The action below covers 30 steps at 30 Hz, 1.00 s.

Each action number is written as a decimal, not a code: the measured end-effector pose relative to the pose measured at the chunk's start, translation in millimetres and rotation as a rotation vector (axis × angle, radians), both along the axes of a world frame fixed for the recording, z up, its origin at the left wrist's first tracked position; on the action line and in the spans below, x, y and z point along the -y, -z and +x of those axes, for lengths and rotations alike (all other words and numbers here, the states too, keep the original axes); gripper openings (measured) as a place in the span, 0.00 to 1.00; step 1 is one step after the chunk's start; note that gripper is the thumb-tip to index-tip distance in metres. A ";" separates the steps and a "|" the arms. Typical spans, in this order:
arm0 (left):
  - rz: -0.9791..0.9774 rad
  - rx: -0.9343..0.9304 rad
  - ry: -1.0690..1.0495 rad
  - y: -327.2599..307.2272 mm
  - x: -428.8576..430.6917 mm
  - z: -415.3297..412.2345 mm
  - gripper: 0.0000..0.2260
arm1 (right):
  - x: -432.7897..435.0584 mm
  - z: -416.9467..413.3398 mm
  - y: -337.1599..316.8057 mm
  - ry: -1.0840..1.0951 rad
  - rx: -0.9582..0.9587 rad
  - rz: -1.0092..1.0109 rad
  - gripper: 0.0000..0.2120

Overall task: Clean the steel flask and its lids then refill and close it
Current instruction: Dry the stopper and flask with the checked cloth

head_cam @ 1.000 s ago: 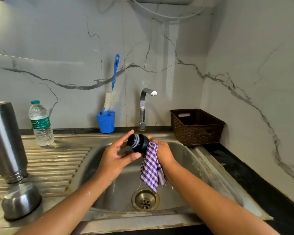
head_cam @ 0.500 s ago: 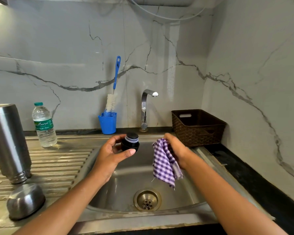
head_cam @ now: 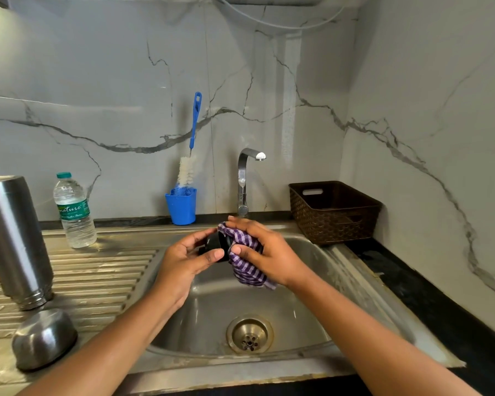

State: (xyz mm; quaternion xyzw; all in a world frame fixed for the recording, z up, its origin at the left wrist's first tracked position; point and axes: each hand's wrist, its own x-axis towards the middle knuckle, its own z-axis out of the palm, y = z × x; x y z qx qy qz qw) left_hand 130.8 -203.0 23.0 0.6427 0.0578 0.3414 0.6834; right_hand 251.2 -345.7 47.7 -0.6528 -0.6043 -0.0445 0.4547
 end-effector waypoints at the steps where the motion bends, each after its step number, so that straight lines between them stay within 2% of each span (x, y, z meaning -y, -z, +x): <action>1: -0.042 0.012 0.008 -0.4 0.1 0.1 0.24 | 0.4 1.9 -0.6 0.004 0.026 -0.005 0.22; 4: -0.105 0.007 0.019 -0.2 0.7 1.9 0.27 | 2.7 5.1 -3.6 0.038 0.121 -0.018 0.23; 5: -0.111 0.001 0.007 0.5 0.9 2.2 0.24 | 2.8 6.2 -3.7 0.048 0.159 -0.027 0.23; 7: -0.109 -0.013 -0.014 3.0 2.4 3.5 0.21 | 5.2 8.6 -4.6 0.061 0.238 -0.063 0.23; 11: -0.047 -0.051 -0.026 7.2 7.1 6.5 0.24 | 13.8 18.9 -14.5 0.091 0.404 -0.136 0.20; 15: -0.041 -0.040 -0.058 4.9 6.8 6.0 0.23 | 15.1 23.8 -16.0 0.223 0.515 -0.127 0.17; 21: -0.003 -0.086 -0.052 2.5 0.4 0.4 0.18 | 2.7 11.5 -4.9 0.114 0.694 -0.138 0.17; 23: 0.045 -0.098 -0.020 1.7 -0.5 -0.3 0.19 | 2.1 11.7 -5.3 0.153 0.555 -0.173 0.16; 25: 0.077 -0.101 0.022 0.3 -0.6 -0.5 0.20 | 5.2 16.0 -4.6 0.140 0.161 -0.308 0.14; 27: 0.092 -0.104 0.054 0.0 -0.5 -0.5 0.21 | 7.9 16.8 -1.0 0.033 -0.247 -0.384 0.12; 29: 0.075 -0.105 0.042 -2.4 -2.9 -0.8 0.21 | 5.2 16.4 4.9 0.035 -0.314 -0.322 0.11; 30: 0.056 -0.105 0.034 -4.3 -4.9 -1.7 0.22 | 2.8 14.5 6.8 0.046 -0.283 -0.276 0.12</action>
